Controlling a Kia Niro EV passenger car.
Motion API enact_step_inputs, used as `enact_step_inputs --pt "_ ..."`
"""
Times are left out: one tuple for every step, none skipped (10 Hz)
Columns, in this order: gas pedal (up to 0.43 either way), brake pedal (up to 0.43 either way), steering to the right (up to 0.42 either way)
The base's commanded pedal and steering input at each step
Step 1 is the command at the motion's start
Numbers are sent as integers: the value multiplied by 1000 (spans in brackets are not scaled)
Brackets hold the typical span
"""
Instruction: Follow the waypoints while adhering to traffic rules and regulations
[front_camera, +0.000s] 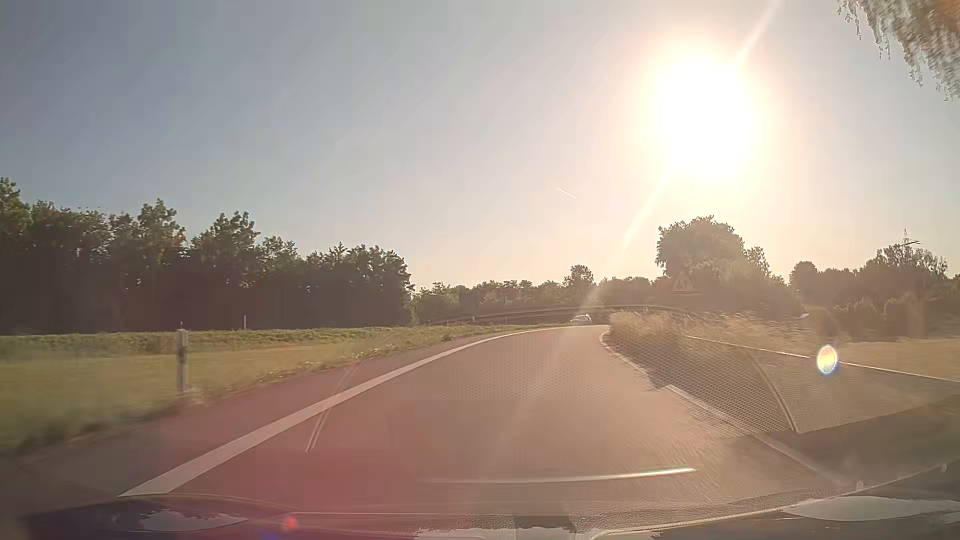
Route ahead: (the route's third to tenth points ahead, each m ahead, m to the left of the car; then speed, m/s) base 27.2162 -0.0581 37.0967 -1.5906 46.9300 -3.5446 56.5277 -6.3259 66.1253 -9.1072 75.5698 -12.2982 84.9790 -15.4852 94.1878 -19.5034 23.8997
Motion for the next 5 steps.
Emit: enact_step_inputs --pt "177 0 36" --pt "177 0 35" --pt "177 0 35" --pt "189 0 35" --pt "189 0 35"
